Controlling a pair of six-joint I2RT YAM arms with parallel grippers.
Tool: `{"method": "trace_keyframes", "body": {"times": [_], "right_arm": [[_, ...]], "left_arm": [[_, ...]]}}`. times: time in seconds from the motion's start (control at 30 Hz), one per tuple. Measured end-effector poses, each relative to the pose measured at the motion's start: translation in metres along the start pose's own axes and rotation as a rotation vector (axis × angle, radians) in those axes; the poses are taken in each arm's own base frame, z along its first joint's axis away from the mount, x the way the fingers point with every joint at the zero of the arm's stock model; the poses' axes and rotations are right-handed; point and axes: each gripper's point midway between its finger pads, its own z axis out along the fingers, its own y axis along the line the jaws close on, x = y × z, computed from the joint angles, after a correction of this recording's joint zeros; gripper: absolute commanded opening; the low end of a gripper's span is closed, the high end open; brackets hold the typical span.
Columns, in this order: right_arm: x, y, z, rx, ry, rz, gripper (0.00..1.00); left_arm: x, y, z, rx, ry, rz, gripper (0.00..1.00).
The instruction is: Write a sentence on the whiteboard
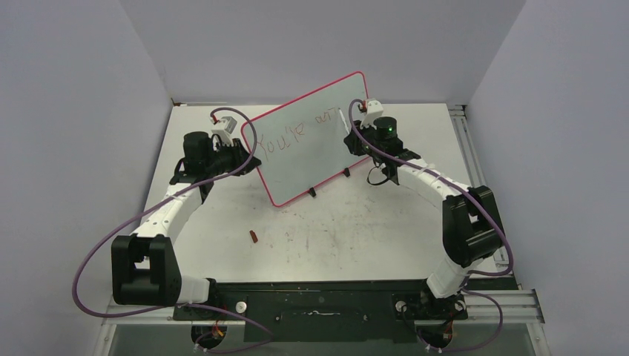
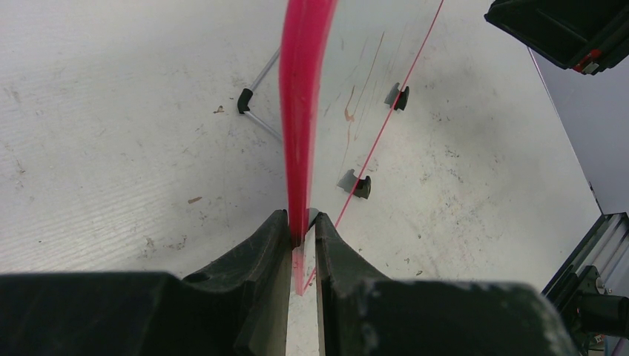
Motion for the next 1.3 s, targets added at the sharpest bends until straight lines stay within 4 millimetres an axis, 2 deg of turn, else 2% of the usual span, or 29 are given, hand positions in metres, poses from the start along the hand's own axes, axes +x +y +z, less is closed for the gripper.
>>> {"method": "trace_keyframes", "body": {"times": [0.6,0.93,1.3], "right_arm": [[0.003,-0.001,0.003,-0.001,0.021,-0.027,0.05],[0.011,0.007,0.003,-0.015,0.048,-0.057,0.05],[0.013,0.001,0.002,0.014,0.052,-0.056,0.05]], "left_arm": [[0.0,0.001,0.0,-0.003,0.0,-0.001,0.0],[0.0,0.001,0.0,-0.004,0.001,-0.001,0.0],[0.0,0.001,0.0,-0.004,0.001,-0.001,0.0]]}}
